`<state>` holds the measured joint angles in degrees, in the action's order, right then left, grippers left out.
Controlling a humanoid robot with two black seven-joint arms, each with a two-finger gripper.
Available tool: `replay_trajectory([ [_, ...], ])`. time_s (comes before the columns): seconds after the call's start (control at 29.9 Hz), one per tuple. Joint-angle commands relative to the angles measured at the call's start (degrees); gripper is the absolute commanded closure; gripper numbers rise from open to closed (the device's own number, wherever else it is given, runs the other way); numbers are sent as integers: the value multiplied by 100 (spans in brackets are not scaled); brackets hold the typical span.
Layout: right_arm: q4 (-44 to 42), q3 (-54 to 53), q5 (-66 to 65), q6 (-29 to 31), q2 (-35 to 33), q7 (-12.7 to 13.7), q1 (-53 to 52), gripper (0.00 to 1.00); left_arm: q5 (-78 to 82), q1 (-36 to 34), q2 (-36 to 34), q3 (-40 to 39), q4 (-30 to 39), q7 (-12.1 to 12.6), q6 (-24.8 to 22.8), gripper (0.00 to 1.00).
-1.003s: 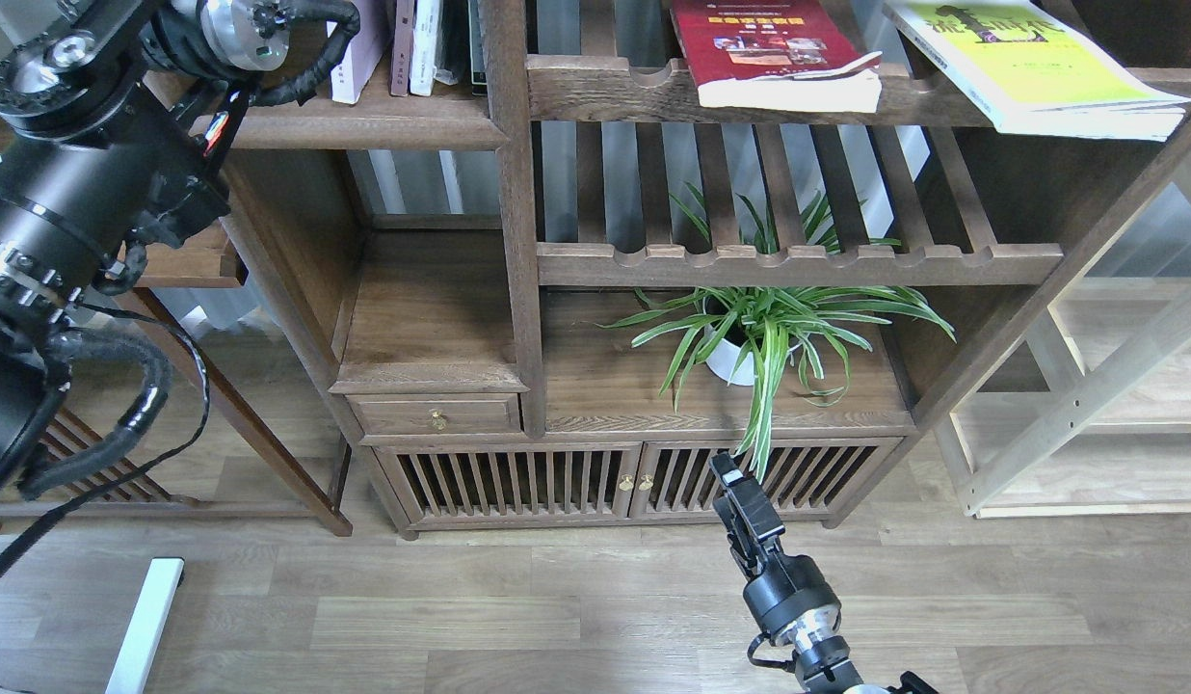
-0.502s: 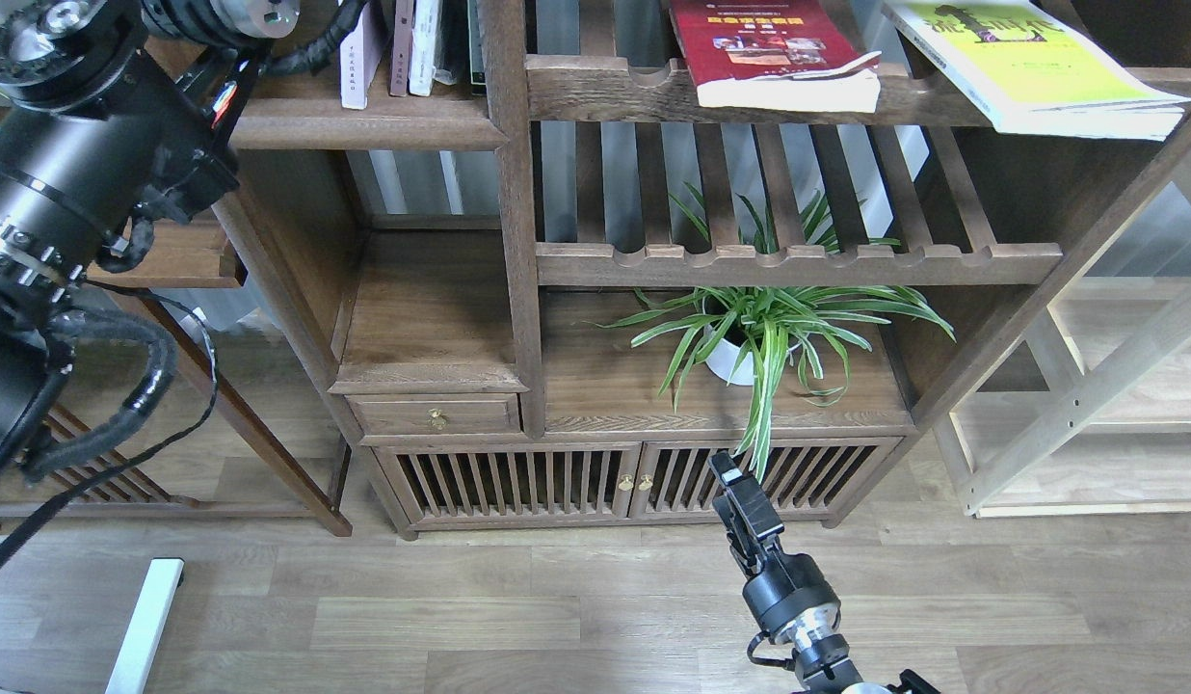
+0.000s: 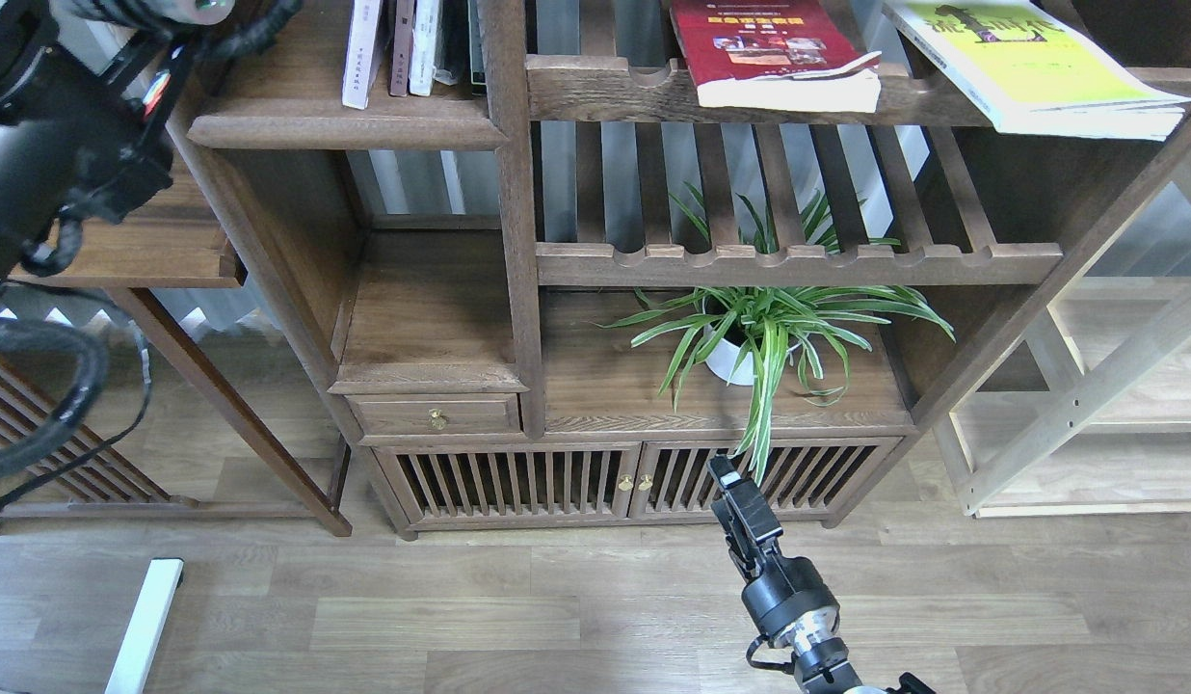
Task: Organize books on shelf
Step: 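Withdraw the left gripper down and away from the upper shelf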
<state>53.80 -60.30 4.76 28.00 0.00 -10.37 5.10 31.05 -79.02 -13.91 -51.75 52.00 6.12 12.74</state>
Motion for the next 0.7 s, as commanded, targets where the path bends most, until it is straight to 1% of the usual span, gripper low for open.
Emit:
replay_trajectory([
  [0.0, -1, 1, -2, 0, 0, 0, 8, 1, -3, 386, -366, -19, 695, 47, 18, 56],
  [0.13, -19, 18, -2, 0, 0, 0, 8, 1, -3, 782, -665, -80, 1443, 65, 106, 56],
  [0.37, -36, 18, -2, 0, 0, 0, 26, 1, -20, 1397, -762, -580, 2419, 91, 115, 54],
  [0.4, -36, 18, -2, 0, 0, 0, 43, 1, -20, 1485, -771, -677, 2499, 100, 115, 53],
  [0.53, -36, 9, 7, 0, 0, 0, 149, 1, -20, 1890, -841, -1012, 2850, 82, 88, 38],
  [0.67, -36, 18, 7, 0, 0, 0, 149, 1, -20, 2303, -841, -1354, 3290, 109, 80, 34],
])
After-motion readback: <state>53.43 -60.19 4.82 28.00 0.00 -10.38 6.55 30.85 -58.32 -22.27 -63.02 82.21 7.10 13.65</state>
